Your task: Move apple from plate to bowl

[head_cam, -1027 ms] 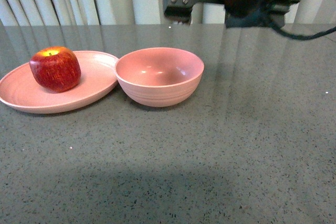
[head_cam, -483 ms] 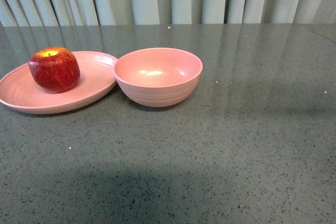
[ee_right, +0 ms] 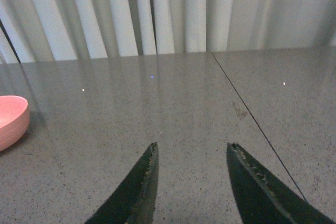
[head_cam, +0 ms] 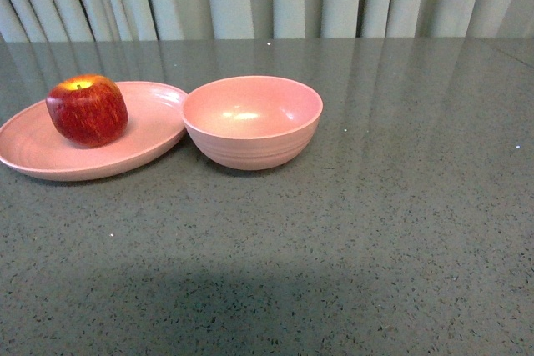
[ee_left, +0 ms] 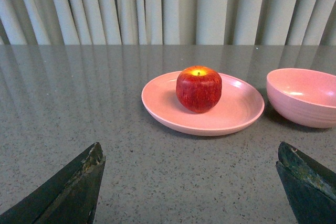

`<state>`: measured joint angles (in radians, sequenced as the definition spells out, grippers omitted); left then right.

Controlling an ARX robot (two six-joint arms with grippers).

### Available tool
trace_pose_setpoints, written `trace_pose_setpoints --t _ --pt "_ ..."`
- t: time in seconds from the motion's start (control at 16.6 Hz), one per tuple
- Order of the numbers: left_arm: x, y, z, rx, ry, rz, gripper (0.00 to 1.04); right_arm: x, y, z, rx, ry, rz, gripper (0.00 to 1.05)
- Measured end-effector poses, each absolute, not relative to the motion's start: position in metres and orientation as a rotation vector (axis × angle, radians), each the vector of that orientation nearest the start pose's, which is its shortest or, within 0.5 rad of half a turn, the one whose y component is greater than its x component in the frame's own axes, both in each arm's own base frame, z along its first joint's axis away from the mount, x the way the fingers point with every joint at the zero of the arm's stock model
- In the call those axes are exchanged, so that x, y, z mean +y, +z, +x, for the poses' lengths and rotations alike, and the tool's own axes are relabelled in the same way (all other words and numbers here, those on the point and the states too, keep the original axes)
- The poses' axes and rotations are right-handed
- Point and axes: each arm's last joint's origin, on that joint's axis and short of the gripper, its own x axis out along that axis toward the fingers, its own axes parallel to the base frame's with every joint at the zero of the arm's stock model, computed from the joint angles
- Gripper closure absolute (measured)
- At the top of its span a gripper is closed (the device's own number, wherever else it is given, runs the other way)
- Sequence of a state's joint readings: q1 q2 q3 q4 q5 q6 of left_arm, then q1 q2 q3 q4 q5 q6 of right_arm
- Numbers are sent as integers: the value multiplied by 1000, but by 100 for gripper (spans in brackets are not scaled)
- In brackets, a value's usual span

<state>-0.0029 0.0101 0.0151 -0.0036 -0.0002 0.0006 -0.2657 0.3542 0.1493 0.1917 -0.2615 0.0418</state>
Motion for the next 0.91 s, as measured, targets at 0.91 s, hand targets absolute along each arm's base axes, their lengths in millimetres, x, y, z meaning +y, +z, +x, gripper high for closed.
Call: trace_pose_setpoints --t 0.91 --pt "0 168 97 -1 -2 1 7 0 167 97 -4 0 6 103"
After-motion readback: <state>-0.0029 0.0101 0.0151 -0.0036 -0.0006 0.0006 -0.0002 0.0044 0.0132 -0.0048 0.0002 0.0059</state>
